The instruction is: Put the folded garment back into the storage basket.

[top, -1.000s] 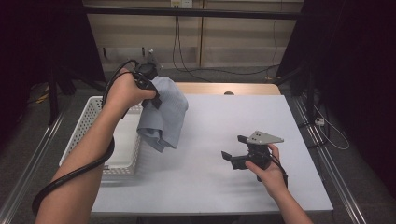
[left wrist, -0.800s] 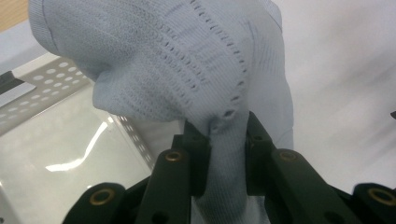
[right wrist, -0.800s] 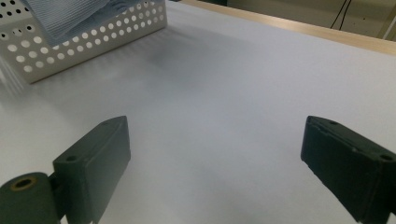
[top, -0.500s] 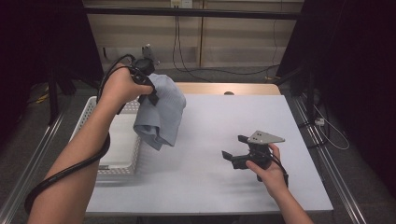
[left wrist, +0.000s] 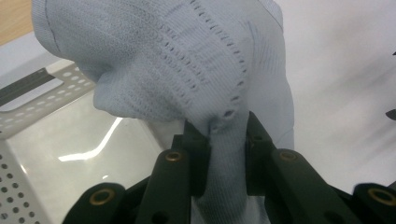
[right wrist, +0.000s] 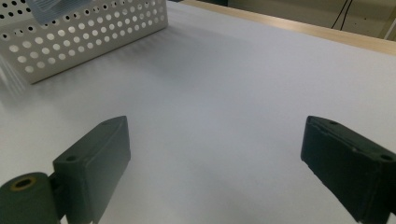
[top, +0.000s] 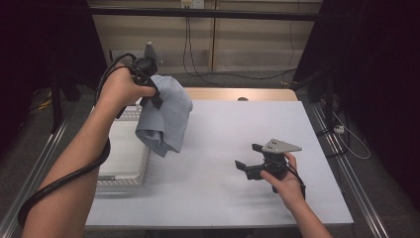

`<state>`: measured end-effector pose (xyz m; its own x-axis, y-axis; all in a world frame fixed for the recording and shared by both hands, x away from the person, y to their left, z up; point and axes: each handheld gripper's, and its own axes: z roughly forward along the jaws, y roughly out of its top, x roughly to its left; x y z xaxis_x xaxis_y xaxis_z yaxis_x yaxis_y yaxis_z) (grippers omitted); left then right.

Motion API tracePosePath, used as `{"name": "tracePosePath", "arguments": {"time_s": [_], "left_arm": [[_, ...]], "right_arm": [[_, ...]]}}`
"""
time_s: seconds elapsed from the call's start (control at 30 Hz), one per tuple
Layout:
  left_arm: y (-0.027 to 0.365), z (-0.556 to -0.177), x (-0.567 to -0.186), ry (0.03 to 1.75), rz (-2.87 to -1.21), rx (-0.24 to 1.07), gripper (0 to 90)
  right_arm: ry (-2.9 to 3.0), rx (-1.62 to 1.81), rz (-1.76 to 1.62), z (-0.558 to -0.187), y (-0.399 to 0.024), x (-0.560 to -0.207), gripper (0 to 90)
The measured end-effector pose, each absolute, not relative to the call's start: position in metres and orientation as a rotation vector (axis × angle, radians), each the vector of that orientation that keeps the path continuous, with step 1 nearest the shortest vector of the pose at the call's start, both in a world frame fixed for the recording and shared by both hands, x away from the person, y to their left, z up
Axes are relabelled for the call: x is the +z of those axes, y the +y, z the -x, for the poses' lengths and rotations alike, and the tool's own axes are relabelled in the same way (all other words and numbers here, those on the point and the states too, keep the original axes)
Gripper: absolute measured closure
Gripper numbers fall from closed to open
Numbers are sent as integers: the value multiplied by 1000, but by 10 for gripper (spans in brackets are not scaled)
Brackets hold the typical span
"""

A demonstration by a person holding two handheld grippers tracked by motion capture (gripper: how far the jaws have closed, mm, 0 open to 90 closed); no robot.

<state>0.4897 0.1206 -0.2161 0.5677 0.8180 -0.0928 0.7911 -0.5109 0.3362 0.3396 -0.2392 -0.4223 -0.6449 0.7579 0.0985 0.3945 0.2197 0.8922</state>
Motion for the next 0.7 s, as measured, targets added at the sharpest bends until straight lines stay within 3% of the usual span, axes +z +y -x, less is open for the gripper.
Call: {"name": "tracePosePath", "arguments": {"time_s": [0.7], "left_arm": [[143, -496, -208, 1368, -2469, 154, 765]], "right_arm": [[2138, 1405, -1073, -340, -240, -422, 76]]}}
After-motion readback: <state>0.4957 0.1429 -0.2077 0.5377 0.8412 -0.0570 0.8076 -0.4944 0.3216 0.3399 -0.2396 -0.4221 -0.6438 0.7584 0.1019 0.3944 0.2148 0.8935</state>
